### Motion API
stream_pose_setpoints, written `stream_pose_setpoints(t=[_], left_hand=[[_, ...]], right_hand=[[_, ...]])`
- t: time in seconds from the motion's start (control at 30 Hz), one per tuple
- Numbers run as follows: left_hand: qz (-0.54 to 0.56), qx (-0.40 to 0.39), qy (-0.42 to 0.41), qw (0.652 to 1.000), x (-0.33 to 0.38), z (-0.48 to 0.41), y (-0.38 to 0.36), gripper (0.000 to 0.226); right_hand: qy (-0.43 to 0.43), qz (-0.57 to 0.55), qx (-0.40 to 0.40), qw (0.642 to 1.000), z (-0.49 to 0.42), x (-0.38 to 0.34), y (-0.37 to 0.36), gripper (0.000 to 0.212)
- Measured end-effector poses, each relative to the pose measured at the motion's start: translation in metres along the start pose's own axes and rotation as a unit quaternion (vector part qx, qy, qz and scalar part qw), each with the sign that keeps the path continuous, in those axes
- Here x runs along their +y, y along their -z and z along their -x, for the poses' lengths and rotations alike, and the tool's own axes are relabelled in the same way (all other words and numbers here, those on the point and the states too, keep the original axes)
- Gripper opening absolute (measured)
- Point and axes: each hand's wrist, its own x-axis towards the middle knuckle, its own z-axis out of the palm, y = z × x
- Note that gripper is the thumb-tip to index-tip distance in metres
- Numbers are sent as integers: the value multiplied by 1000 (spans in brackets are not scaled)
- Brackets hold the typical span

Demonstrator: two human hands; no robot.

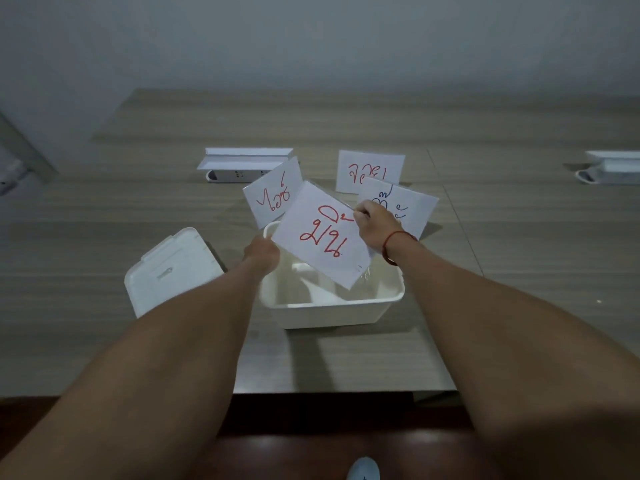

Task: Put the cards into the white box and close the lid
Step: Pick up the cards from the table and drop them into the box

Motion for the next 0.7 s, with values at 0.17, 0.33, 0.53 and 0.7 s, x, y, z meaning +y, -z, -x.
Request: stream_pose_setpoints(t=[0.17, 0.33, 0.53, 0.7], left_hand=[[-14, 12, -28, 999, 3, -2, 2, 42], [-7, -1, -11, 1000, 7, -10, 5, 49], [26, 9, -1, 1000, 11, -14, 1, 52], [30, 13, -4, 999, 14, -17, 0, 50]], right_hand=[[-9, -17, -69, 997, -4, 15, -3, 15], [-18, -7, -114, 993, -3, 25, -1, 23], [15, 122, -212, 970, -1, 18, -16, 28], [-21, 155, -356, 921, 1, -1, -18, 36]])
